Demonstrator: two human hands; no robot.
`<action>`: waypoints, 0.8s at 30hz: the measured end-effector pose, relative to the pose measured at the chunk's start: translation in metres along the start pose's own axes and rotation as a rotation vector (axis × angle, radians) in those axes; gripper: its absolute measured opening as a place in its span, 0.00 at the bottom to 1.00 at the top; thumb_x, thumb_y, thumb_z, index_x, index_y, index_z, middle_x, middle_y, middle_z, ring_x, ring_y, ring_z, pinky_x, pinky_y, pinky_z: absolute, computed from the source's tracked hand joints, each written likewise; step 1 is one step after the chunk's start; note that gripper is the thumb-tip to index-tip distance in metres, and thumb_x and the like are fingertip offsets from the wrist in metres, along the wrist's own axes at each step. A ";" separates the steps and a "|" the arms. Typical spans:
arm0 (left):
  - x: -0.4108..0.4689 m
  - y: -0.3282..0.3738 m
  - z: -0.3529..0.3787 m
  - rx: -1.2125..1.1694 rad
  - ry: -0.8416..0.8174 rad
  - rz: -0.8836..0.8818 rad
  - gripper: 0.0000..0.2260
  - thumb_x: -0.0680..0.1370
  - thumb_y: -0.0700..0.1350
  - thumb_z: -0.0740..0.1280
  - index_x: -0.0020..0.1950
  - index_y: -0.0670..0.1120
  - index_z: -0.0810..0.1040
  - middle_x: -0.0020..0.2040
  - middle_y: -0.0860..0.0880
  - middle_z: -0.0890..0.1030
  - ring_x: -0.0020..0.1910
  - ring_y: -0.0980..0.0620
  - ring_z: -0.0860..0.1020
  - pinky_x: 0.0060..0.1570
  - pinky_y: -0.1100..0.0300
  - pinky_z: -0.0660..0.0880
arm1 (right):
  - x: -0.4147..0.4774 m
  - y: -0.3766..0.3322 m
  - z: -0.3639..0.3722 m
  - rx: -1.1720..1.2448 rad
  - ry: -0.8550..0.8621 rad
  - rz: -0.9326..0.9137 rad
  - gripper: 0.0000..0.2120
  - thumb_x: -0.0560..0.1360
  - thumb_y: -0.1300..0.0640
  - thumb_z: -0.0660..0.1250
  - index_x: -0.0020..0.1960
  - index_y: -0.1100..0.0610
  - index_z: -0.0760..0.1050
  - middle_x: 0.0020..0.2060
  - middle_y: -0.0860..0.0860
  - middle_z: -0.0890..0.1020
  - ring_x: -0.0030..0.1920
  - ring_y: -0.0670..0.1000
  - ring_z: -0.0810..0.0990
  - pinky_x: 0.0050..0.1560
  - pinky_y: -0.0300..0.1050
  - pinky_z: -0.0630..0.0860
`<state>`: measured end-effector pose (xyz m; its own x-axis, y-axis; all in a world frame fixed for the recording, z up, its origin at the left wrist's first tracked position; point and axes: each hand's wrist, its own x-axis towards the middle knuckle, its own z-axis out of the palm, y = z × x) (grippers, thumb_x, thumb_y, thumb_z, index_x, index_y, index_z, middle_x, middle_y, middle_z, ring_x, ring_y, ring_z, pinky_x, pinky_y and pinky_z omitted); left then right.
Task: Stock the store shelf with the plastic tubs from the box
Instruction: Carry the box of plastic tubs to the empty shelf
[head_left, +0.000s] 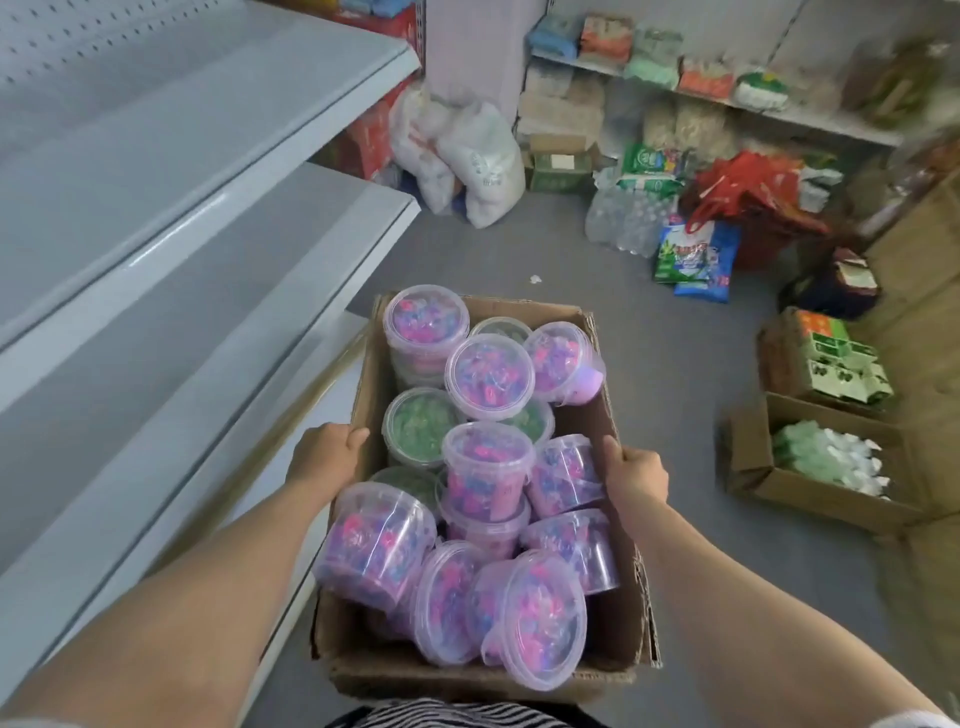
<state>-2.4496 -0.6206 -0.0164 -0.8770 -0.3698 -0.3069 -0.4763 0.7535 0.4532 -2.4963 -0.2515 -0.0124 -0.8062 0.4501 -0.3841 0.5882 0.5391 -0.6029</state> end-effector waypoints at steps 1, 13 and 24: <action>0.017 0.012 -0.001 0.008 0.003 -0.001 0.19 0.82 0.51 0.59 0.38 0.40 0.76 0.34 0.43 0.77 0.37 0.41 0.76 0.35 0.55 0.68 | 0.018 -0.011 0.001 -0.004 -0.008 0.005 0.25 0.79 0.42 0.63 0.31 0.59 0.73 0.35 0.57 0.80 0.40 0.60 0.79 0.44 0.46 0.73; 0.222 0.110 -0.005 0.058 -0.019 0.045 0.18 0.82 0.49 0.59 0.42 0.37 0.79 0.40 0.36 0.80 0.39 0.38 0.76 0.38 0.55 0.68 | 0.194 -0.126 0.029 0.008 -0.010 0.068 0.24 0.78 0.41 0.64 0.36 0.62 0.77 0.33 0.56 0.80 0.39 0.60 0.80 0.45 0.51 0.78; 0.403 0.160 0.013 0.101 -0.130 0.078 0.18 0.82 0.50 0.60 0.43 0.37 0.78 0.43 0.35 0.81 0.43 0.37 0.78 0.40 0.54 0.68 | 0.308 -0.187 0.092 0.003 0.048 0.204 0.24 0.79 0.42 0.63 0.40 0.63 0.79 0.36 0.59 0.82 0.43 0.62 0.81 0.48 0.52 0.78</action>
<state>-2.8782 -0.6421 -0.0788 -0.8921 -0.2402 -0.3826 -0.3931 0.8301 0.3954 -2.8609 -0.2795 -0.0825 -0.6663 0.5830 -0.4648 0.7387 0.4310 -0.5183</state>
